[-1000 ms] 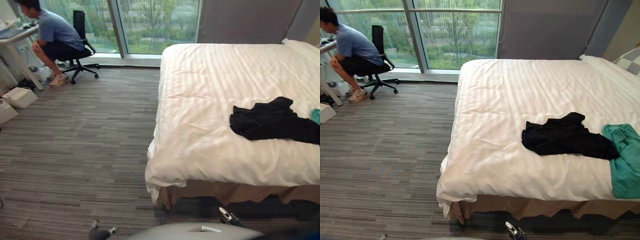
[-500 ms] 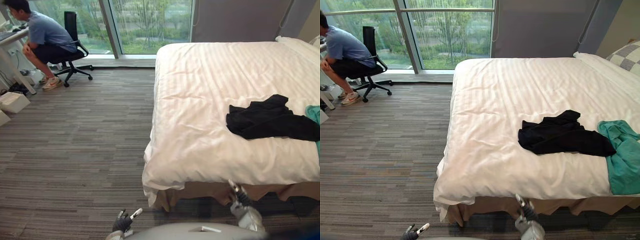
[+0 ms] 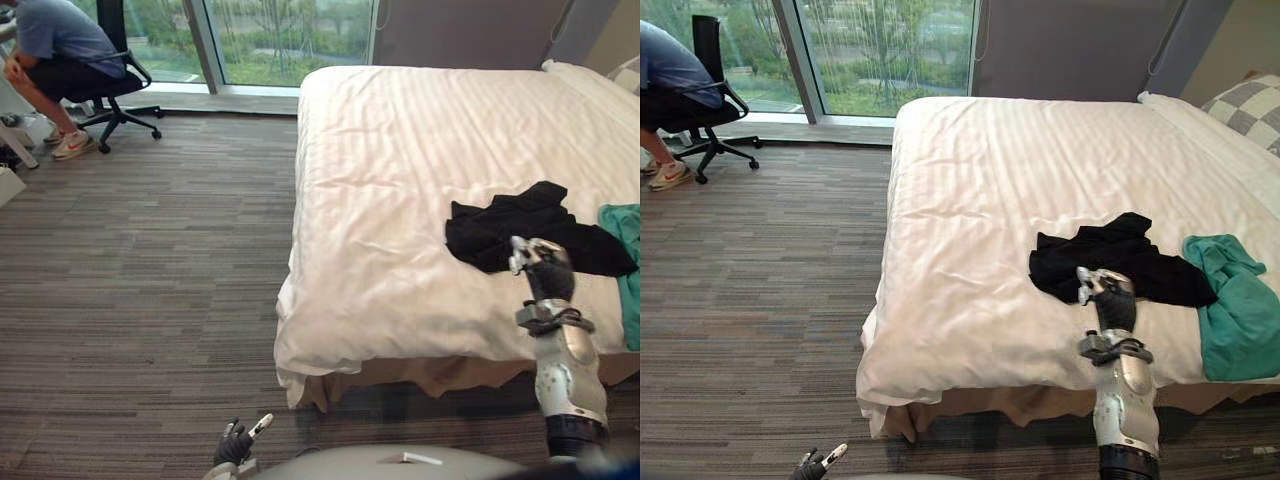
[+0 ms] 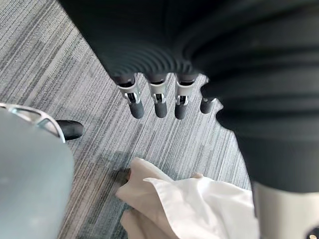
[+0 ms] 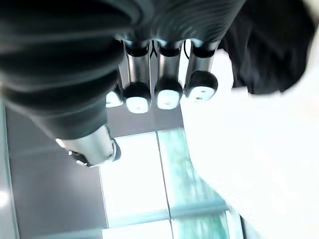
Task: Tidy the bed and pick cloth on bed and put in laundry
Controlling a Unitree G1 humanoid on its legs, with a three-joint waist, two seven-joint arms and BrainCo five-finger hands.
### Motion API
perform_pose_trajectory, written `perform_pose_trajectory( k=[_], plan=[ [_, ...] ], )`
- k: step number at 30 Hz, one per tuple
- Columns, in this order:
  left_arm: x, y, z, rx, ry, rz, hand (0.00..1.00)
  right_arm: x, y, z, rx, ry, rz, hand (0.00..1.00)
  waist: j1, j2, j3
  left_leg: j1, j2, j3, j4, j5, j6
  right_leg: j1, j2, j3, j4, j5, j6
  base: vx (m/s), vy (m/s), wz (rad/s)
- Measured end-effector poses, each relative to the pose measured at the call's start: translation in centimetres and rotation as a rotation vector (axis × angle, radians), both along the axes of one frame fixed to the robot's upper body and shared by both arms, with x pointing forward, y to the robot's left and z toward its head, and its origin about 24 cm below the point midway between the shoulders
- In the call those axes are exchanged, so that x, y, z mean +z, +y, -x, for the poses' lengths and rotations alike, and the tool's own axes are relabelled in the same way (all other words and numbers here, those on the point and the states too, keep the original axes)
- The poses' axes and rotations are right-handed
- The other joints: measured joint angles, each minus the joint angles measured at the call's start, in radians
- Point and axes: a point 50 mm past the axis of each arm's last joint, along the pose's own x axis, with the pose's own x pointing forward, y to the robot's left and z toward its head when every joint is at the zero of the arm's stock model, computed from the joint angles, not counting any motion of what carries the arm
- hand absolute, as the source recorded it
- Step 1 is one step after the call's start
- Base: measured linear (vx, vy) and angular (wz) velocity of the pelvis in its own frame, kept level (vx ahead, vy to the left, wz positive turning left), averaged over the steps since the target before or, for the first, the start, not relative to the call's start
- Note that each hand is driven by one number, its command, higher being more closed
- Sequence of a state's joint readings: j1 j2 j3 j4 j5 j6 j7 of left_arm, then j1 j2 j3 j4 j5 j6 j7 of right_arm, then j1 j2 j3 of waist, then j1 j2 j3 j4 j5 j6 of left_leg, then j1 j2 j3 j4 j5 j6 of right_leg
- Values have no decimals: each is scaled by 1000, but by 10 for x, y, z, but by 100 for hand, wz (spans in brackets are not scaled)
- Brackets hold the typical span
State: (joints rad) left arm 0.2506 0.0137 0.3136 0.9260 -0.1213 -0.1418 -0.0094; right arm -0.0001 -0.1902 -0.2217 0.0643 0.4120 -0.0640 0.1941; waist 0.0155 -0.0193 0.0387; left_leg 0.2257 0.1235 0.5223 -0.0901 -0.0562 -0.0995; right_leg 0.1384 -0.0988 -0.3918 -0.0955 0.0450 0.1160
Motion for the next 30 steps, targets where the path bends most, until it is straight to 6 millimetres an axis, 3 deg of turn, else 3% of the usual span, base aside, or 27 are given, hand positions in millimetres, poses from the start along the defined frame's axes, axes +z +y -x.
perform_pose_trajectory(
  k=[10,15,19,22,24,26,30],
  plan=[
    [1,5,4,11,0,-15,0,15,62,-26,376,-43,68,100,1,1,31,-35,-17,-68,8,10,16,-4,-6,-33,-1,3,4,-30,-23,14],
    [0,5,-3,8,23,33,0,12,125,-32,650,16,82,100,13,0,40,-36,-22,-92,8,14,22,8,-11,-47,-1,7,7,-23,-10,12],
    [0,6,-12,9,25,62,0,3,152,-37,744,93,87,100,40,-5,64,-50,-27,-121,9,22,32,8,-15,-71,-1,7,7,-33,-12,22],
    [3,4,-30,16,-21,99,0,12,173,-50,777,92,119,100,56,-9,97,-120,-35,-168,24,39,46,-27,-25,-106,0,17,5,-55,-8,45],
    [8,2,-49,14,-71,121,0,30,187,-62,787,47,147,100,73,-13,141,-180,-35,-194,49,48,53,-59,-29,-120,0,27,0,-78,-16,33],
    [17,-2,-80,5,-153,142,0,56,205,-79,778,-12,169,100,103,-24,213,-251,-32,-216,69,67,59,-109,-28,-133,0,42,-14,-130,-32,27],
    [32,-5,-116,-8,-249,156,0,83,225,-92,770,-83,175,100,135,-41,311,-334,-28,-260,105,81,67,-152,-27,-162,1,61,-26,-101,-8,31]
  ],
)
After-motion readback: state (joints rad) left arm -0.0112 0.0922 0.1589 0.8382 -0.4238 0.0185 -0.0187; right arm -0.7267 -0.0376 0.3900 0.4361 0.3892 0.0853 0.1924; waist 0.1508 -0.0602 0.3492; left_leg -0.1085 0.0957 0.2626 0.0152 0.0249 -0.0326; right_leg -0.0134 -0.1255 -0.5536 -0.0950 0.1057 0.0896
